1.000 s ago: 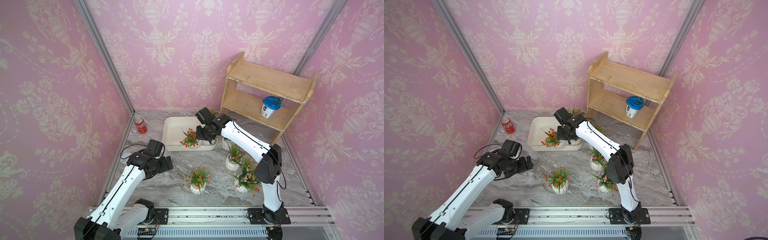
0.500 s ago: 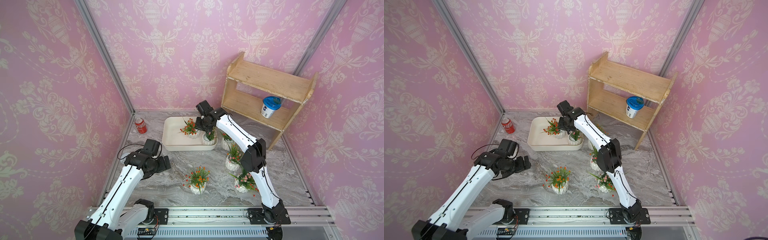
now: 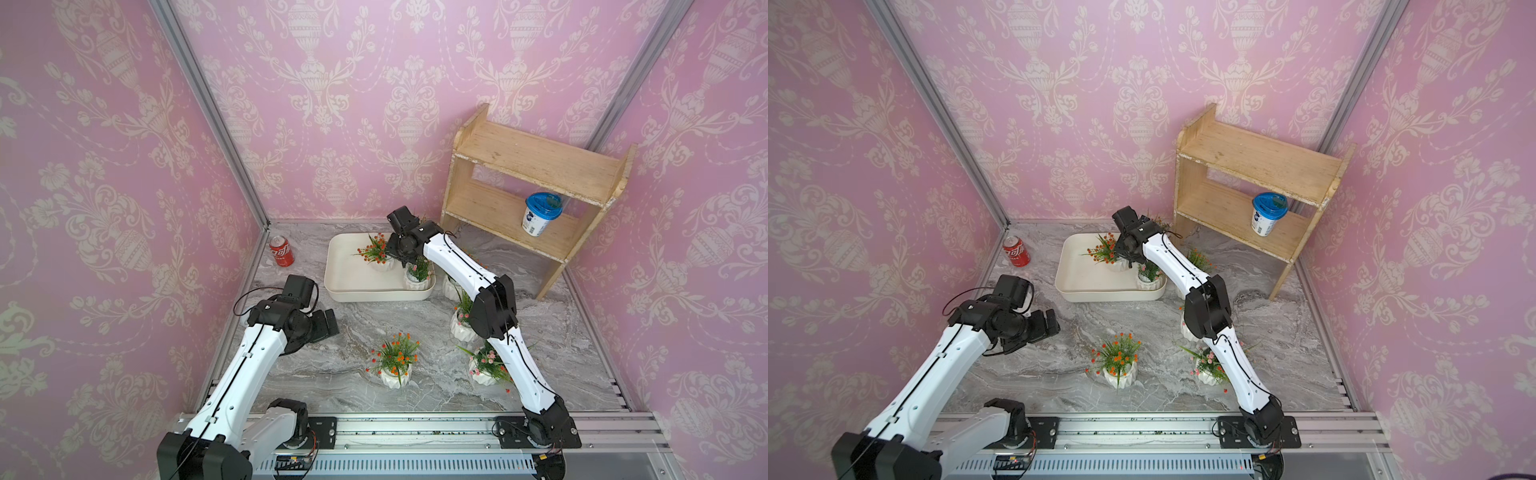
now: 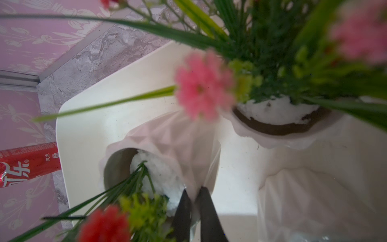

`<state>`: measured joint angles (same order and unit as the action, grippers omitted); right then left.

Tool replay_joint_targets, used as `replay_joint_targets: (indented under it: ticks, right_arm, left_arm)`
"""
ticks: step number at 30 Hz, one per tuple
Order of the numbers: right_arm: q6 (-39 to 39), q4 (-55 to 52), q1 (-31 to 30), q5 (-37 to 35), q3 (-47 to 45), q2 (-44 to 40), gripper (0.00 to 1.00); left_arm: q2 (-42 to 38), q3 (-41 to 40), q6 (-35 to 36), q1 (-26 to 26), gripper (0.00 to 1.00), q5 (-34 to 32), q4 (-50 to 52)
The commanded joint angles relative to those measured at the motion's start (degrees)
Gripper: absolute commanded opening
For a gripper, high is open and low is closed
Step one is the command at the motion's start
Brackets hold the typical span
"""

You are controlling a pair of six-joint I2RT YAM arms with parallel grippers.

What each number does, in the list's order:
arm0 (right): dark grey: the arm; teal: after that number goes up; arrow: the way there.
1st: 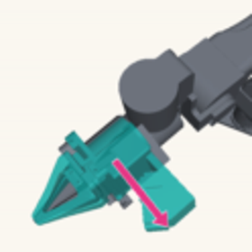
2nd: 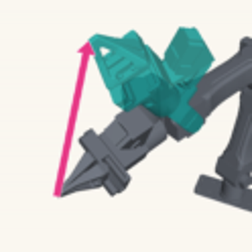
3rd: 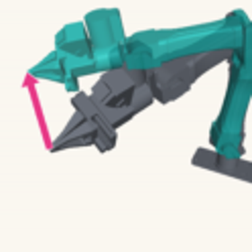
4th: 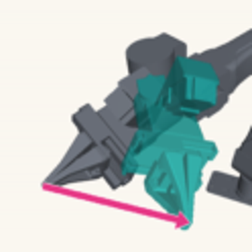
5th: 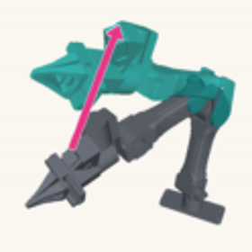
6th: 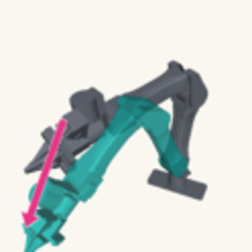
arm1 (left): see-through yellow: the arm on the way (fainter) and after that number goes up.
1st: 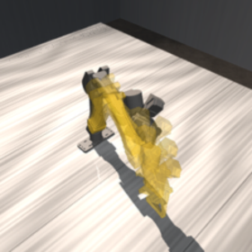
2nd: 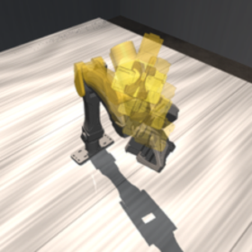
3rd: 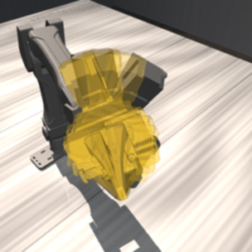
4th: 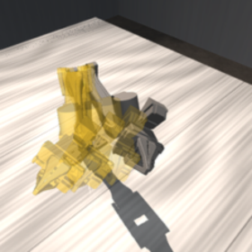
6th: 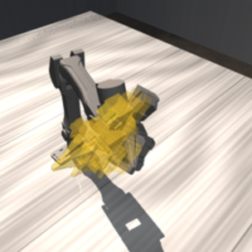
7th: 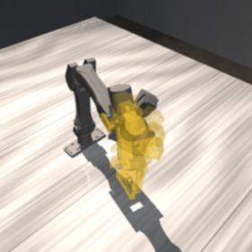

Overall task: Put the potted gypsophila into the storage box
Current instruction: Place the baby's breath potted plant at the storage box.

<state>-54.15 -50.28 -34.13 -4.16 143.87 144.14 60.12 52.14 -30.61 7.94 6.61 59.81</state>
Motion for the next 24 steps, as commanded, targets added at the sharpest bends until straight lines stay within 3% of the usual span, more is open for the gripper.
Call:
replay_joint_targets:
  ticks: [1, 24]
  right_arm:
    - [-3.3, 4.2, 0.3, -2.4, 3.2, 0.3, 0.01]
    - [-6.3, 6.2, 0.7, -8.7, 4.1, 3.5, 0.03]
  left_arm:
    - [0.1, 0.6, 2.7, -1.3, 0.99, 2.7, -0.1]
    - [1.7, -1.9, 6.5, -6.9, 0.99, 7.4, -2.3]
